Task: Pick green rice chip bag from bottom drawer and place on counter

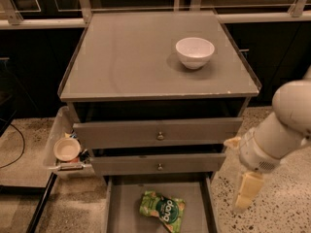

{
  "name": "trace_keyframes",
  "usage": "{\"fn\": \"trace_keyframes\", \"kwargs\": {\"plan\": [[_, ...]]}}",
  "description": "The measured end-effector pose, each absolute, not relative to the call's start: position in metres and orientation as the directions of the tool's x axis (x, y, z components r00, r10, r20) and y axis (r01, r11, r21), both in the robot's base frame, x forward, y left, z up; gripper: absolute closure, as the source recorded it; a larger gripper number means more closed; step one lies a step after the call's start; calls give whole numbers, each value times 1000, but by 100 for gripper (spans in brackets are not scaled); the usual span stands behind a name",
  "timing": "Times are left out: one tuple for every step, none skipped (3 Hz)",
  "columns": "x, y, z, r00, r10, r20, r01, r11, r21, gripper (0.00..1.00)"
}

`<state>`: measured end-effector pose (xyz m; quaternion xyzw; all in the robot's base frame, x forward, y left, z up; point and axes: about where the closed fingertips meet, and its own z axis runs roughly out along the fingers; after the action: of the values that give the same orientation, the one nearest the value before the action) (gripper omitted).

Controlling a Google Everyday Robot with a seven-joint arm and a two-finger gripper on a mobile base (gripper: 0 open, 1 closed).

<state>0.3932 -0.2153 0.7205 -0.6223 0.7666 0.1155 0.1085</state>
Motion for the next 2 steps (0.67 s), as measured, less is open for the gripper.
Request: {"fn": "trace_keyframes", "kwargs": {"plan": [[390, -210, 653, -243, -899, -364, -970, 229, 81, 0], [389, -203, 600, -252, -876, -411, -968, 235, 93, 0]]}}
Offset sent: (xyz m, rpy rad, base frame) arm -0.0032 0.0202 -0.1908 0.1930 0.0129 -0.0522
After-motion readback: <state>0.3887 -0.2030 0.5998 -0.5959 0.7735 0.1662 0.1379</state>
